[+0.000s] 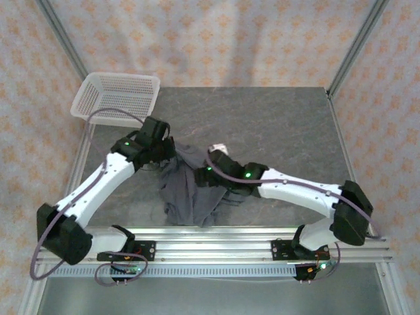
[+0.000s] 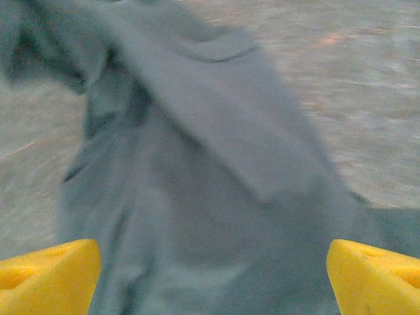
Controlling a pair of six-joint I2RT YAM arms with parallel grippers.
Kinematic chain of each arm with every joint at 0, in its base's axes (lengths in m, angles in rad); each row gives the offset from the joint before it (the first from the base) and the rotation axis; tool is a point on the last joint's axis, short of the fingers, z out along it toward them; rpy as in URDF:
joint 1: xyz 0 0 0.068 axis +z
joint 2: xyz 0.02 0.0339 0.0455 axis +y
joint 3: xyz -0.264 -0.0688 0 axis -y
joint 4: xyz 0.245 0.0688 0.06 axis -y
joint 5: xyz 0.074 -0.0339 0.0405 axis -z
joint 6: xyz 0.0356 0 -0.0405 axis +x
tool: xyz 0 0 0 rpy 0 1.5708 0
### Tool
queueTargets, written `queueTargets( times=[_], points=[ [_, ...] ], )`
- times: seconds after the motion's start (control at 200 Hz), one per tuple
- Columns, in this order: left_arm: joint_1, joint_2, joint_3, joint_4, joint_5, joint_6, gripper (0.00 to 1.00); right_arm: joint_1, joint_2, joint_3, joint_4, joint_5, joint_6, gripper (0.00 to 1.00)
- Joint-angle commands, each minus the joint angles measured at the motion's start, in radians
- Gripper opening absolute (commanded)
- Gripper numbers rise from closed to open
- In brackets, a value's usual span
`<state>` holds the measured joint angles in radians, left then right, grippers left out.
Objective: Fold the inside-out t-shirt
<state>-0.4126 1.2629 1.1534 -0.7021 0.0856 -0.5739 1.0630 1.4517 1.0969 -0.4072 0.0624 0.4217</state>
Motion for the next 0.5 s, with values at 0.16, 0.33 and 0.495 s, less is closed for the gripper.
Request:
queueTargets(
  times=[0.16,0.33,0.495],
  points=[
    [-0.003,-0.137,0.228,-0.153,-0.168,0.067,0.00,0.122,0.346,0.146,0.012,0.128,-0.034,0.70],
    [0.035,-0.181,0.365,-0.231,-0.340,0.156,0.00,0.095,0.273,0.043,0.008,0.236,-0.046,0.16],
    [0.067,-0.182,0.344,-0.250,-0.403,0.212,0.00,0.090,0.122,-0.019,0.056,-0.013,-0.203,0.66]
  ],
)
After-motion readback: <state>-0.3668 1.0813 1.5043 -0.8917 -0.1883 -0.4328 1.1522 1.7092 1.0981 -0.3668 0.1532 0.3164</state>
